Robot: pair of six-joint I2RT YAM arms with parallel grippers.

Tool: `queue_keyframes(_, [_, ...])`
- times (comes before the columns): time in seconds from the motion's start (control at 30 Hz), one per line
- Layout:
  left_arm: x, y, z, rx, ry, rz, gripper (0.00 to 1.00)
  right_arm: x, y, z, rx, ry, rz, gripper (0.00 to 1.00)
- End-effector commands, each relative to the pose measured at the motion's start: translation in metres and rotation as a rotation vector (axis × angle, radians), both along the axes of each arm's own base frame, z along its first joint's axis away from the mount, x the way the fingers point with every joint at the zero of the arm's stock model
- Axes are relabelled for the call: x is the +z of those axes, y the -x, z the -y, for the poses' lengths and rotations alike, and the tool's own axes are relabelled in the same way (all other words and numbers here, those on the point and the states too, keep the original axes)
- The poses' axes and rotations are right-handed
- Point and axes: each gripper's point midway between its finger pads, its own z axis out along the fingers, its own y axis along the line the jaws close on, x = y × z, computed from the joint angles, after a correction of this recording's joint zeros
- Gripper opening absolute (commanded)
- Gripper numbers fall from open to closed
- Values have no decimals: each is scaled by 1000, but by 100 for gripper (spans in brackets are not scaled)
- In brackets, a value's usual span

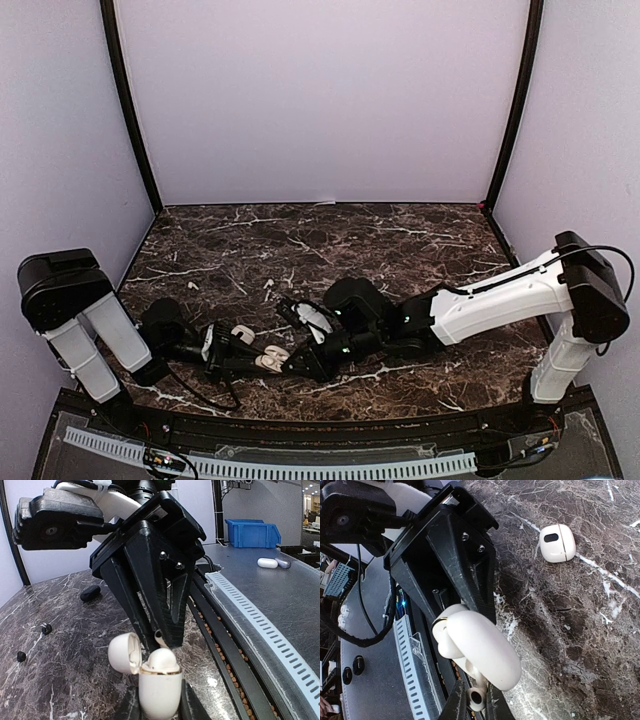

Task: Insert the wireless bluetooth earbuds into the charging case
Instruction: Insert the right earbud into the right side groove of the charging case.

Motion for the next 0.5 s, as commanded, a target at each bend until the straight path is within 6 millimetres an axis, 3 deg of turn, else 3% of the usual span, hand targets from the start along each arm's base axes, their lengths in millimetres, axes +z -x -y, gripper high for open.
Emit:
queue_keyframes(0.0, [19,6,5,-50,59,111,0,-14,-11,6,-35,67,16,0])
queue_keyframes(0.47, [8,6,9,-49,1,155,0,-27,-13,12,-33,150,-2,0])
